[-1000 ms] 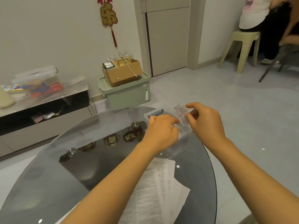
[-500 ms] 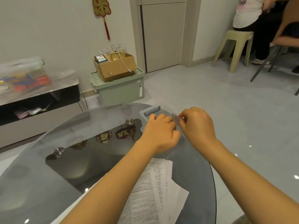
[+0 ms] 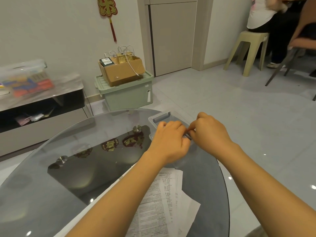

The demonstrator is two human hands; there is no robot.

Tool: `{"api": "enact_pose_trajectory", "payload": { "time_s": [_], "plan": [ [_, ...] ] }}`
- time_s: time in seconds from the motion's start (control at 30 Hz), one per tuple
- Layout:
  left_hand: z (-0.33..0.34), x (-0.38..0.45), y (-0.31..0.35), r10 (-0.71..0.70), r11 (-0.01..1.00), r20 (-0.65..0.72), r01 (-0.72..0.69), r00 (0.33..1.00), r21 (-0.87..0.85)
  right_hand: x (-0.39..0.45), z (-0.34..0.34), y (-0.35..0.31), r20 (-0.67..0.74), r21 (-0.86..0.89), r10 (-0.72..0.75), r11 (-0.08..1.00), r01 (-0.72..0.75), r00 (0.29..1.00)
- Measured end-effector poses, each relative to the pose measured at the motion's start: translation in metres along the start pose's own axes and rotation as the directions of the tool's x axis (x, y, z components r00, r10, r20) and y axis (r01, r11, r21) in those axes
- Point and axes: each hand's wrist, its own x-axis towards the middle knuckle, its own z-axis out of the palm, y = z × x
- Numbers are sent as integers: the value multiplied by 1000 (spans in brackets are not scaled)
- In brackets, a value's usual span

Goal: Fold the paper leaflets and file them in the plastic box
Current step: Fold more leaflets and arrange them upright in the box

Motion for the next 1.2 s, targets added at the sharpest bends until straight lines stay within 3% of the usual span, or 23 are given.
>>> {"api": "enact_pose_trajectory", "payload": {
  "time_s": [0.23, 0.6, 0.77, 1.03, 1.2],
  "plan": [
    [-10, -4, 8, -41, 994, 60, 47, 997, -101, -5, -5, 9, -20, 327, 79, 943, -68, 997],
    [-8, 6, 2, -16, 992, 185, -7, 983, 124, -5, -1, 17, -71, 436, 135, 895, -91, 988],
    [-10, 7, 2, -28, 991, 215, -1, 976, 135, -5, 3, 16, -39, 432, 129, 896, -100, 991],
    [-20, -7, 9, -52, 998, 19, 52, 998, 35, -15, -7, 11, -38, 388, 76, 920, -55, 996],
    [-48, -46, 29, -105, 994, -75, 108, 992, 33, -40, -19, -5, -84, 337, -66, 937, 91, 994]
  ]
}}
